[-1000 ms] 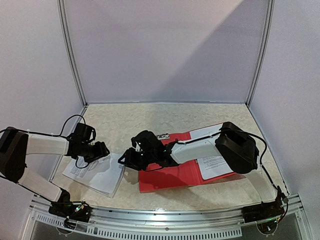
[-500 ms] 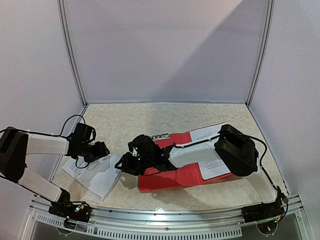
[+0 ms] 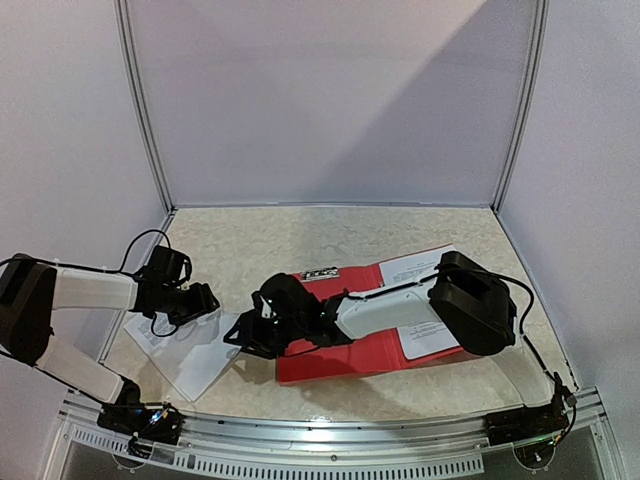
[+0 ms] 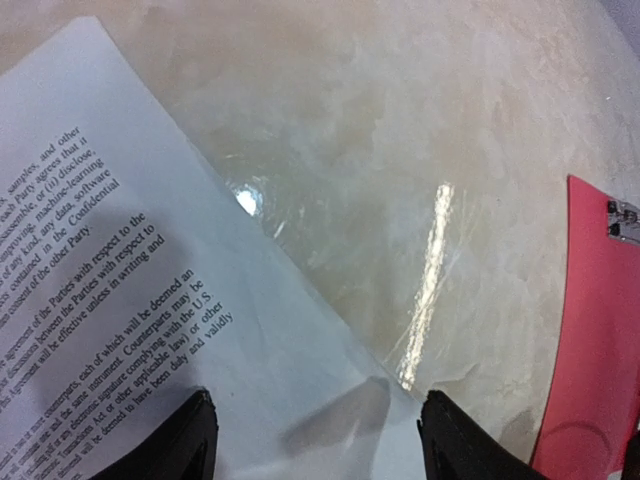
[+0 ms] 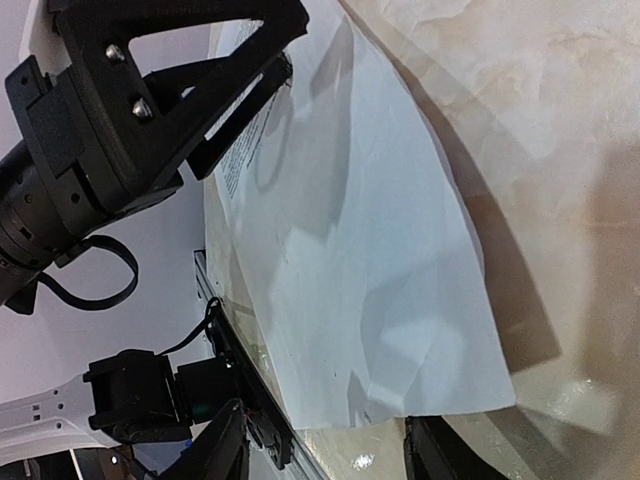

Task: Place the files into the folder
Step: Pick up the file from the corner of the board.

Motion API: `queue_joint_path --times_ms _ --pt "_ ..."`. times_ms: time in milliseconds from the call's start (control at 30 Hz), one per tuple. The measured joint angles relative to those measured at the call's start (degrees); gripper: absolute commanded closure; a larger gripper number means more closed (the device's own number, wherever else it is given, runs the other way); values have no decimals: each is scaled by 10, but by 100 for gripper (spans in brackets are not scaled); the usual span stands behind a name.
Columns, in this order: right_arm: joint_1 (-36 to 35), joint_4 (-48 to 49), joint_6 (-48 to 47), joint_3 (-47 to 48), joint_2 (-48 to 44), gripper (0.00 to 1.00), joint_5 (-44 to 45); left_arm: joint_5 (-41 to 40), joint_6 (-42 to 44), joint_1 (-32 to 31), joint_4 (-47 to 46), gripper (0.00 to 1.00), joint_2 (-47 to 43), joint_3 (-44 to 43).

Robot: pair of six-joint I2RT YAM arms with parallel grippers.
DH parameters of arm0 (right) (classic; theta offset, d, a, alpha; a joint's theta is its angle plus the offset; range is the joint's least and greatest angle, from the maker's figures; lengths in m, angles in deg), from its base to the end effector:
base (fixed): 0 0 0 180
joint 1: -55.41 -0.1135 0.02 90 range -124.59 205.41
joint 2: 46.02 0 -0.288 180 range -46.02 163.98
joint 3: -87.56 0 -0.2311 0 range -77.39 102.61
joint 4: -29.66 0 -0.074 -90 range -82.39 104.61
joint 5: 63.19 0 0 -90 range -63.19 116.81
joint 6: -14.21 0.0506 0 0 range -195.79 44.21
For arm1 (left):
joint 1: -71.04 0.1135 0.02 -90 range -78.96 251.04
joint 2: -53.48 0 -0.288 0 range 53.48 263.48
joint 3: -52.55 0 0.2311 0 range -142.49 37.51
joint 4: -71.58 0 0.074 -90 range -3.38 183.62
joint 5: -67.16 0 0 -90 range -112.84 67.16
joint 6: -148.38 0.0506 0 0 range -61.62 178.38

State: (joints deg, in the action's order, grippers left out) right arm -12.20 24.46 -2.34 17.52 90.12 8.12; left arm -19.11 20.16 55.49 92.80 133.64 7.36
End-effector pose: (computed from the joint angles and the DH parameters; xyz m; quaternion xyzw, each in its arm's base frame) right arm 0.1904 0.5047 0.1476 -0.0356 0.8633 0.5026 0.0275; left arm 0.2201 -0.0647 0.1614 -0.1787 0.9395 -0.1592 0.2451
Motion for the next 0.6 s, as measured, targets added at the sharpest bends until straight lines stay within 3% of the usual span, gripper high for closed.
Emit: queue_joint_path --times_ms 233,600 --pt "-2 1 3 -3 0 51 -1 2 -1 1 0 30 0 0" --pt "54 24 -91 -16 -20 52 38 14 -9 3 11 30 -14 5"
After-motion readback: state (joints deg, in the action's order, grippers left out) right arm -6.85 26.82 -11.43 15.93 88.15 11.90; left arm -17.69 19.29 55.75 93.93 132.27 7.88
